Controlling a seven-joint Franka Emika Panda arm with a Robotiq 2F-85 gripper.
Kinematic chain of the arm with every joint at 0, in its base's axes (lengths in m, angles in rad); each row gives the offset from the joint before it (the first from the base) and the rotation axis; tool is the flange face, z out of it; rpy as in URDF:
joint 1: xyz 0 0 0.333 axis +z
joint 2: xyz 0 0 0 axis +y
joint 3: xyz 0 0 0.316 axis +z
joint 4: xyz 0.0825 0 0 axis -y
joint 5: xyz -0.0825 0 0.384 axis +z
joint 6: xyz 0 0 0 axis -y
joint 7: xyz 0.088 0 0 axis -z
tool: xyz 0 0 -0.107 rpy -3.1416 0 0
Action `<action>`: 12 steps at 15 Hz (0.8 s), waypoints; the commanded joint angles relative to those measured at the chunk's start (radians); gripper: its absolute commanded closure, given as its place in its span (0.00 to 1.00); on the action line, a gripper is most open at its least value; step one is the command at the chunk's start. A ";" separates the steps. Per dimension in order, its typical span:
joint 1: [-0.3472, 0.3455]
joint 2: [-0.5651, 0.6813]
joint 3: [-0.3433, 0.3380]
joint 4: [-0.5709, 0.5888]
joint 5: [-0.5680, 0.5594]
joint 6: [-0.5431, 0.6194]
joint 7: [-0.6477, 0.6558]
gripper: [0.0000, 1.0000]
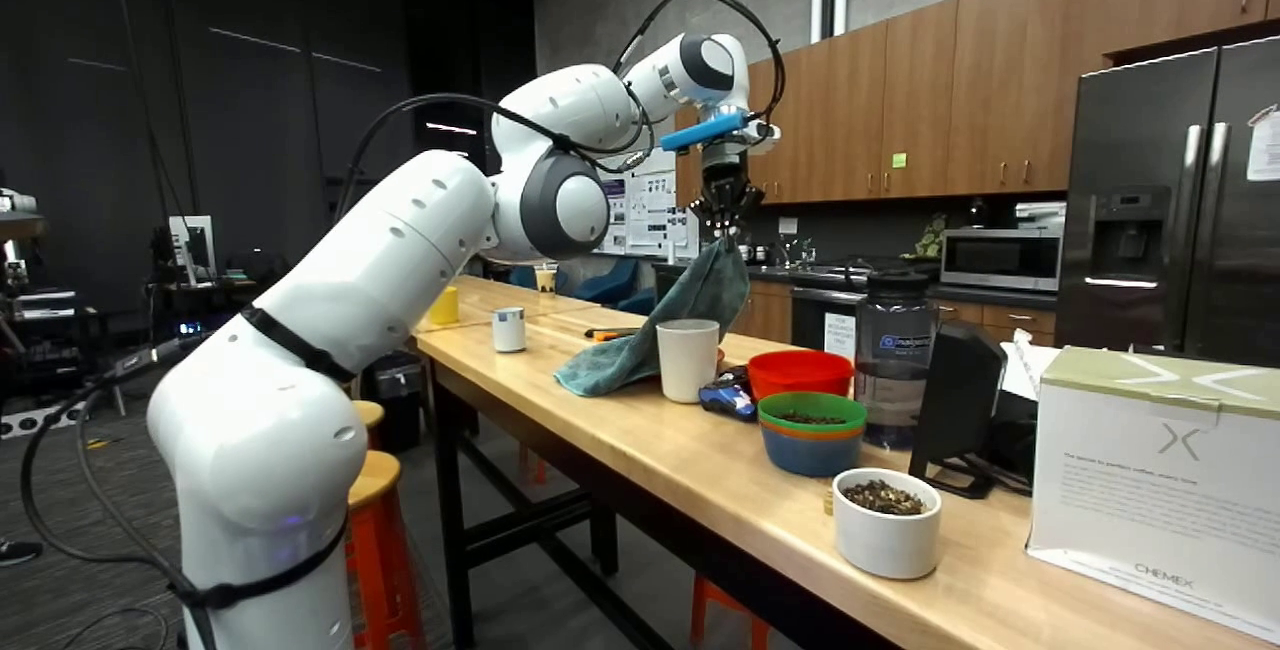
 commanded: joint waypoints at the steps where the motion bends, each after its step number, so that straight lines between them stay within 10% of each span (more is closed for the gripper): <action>1: -0.009 -0.009 -0.003 -0.003 0.024 -0.018 0.003 0.72; 2: 0.003 0.000 -0.011 0.000 0.009 -0.002 0.000 0.93; 5: 0.004 0.000 -0.011 -0.001 0.009 -0.005 0.000 0.74; 12: 0.004 0.000 -0.011 0.000 0.009 -0.006 0.000 0.72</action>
